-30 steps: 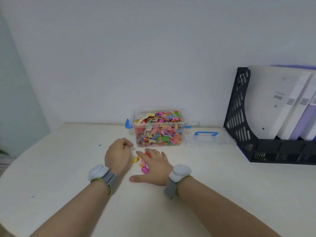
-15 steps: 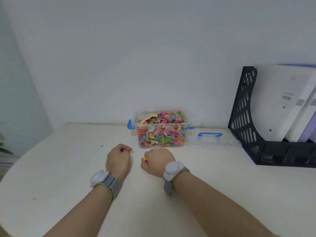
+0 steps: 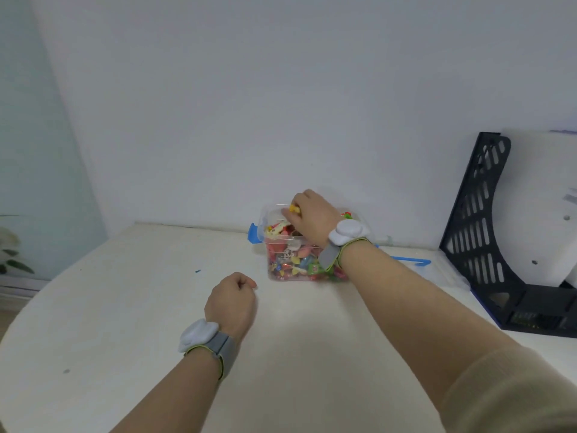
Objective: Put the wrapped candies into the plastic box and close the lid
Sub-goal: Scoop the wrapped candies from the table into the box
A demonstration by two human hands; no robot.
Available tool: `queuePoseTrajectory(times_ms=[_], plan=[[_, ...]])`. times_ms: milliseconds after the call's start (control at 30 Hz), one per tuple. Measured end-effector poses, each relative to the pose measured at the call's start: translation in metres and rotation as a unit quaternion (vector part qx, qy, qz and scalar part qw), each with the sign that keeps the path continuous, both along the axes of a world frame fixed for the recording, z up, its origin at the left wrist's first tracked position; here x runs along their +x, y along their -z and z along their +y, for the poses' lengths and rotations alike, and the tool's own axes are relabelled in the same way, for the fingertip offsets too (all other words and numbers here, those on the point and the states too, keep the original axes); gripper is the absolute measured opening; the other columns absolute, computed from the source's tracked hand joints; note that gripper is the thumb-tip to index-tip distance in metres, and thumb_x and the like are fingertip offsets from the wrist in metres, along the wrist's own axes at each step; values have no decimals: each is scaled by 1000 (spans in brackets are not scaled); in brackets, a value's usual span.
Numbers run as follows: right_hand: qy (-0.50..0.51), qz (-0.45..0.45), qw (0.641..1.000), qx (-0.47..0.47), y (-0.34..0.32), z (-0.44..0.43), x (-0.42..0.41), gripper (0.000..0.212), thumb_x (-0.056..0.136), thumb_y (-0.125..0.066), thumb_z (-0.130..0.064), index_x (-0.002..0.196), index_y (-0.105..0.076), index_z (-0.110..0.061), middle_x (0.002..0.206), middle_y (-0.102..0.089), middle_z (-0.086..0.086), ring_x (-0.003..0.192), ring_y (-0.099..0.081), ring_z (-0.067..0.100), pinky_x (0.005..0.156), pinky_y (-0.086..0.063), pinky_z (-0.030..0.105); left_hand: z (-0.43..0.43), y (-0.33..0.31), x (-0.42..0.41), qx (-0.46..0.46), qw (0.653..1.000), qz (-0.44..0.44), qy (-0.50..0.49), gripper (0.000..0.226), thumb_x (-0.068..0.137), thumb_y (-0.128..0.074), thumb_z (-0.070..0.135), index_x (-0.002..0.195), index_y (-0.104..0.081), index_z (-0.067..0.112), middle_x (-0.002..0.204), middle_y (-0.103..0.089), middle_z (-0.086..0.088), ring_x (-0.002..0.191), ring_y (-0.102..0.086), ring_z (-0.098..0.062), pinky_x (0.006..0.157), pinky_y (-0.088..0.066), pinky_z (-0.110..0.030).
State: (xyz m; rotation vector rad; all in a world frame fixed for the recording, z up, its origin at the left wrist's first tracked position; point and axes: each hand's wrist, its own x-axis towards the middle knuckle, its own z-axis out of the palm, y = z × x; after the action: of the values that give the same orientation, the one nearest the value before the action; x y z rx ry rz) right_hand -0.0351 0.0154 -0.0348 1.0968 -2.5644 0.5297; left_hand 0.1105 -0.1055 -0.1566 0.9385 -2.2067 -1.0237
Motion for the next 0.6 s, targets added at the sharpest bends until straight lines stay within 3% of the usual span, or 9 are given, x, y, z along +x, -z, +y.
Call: queuePoseTrajectory(times_ms=[67, 133, 200, 267, 333, 367, 467, 600], plan=[[-2, -51, 998, -26, 8, -3, -9, 51, 89, -55, -52, 128, -53, -19, 130, -50, 4, 122, -46, 24, 99, -41, 38, -1, 2, -2, -6, 1000, -9, 6, 27, 84, -48, 15, 73, -65, 33, 82, -67, 13, 75, -58, -16, 62, -36, -26], [-1, -37, 999, -12, 12, -8, -16, 53, 91, -52, -51, 136, -50, -23, 141, -48, 3, 132, -39, 24, 108, -33, 39, -2, 4, -3, -11, 1000, -15, 15, 26, 83, -48, 17, 74, -67, 33, 83, -68, 16, 77, -60, -15, 64, -39, -26], [-22, -16, 994, 104, 13, -15, -19, 39, 100, -42, -33, 133, -53, -16, 135, -53, 6, 131, -43, 29, 106, -32, 36, -3, 5, -3, -15, 1000, -22, 16, 26, 83, -47, 18, 76, -68, 33, 83, -69, 16, 80, -62, -15, 66, -40, -26], [-12, -52, 980, 190, 12, -19, -17, 34, 102, -37, -22, 128, -53, -6, 128, -56, 15, 121, -52, 32, 96, -41, 38, -4, 6, -4, -17, 999, -28, 24, 27, 82, -47, 18, 76, -68, 33, 83, -69, 16, 81, -63, -14, 66, -40, -25], [1, -155, 974, 165, 9, -25, -14, 36, 102, -38, -22, 128, -52, -2, 130, -54, 17, 121, -52, 30, 92, -41, 34, -4, 7, -4, -18, 999, -32, 30, 27, 82, -47, 17, 76, -68, 33, 82, -69, 17, 79, -63, -13, 66, -41, -25], [11, -202, 971, 124, 8, -29, -15, 36, 102, -39, -20, 132, -49, -2, 138, -49, 16, 128, -46, 27, 98, -37, 32, -4, 7, -4, -19, 999, -34, 32, 27, 82, -47, 17, 76, -68, 33, 81, -69, 17, 78, -63, -13, 66, -41, -25], [29, -249, 962, 105, 3, -36, -15, 44, 104, -39, -20, 144, -37, -5, 154, -30, 9, 143, -28, 24, 113, -24, 36, -3, 6, -5, -24, 998, -38, 33, 27, 84, -47, 16, 79, -69, 31, 82, -69, 15, 79, -62, -13, 67, -41, -25], [69, -251, 962, 87, 4, -43, -15, 44, 105, -37, -17, 147, -33, -6, 157, -26, 10, 144, -25, 27, 114, -21, 36, -2, 5, -5, -25, 999, -35, 30, 27, 84, -47, 14, 81, -70, 27, 84, -69, 12, 80, -62, -16, 67, -39, -25]])
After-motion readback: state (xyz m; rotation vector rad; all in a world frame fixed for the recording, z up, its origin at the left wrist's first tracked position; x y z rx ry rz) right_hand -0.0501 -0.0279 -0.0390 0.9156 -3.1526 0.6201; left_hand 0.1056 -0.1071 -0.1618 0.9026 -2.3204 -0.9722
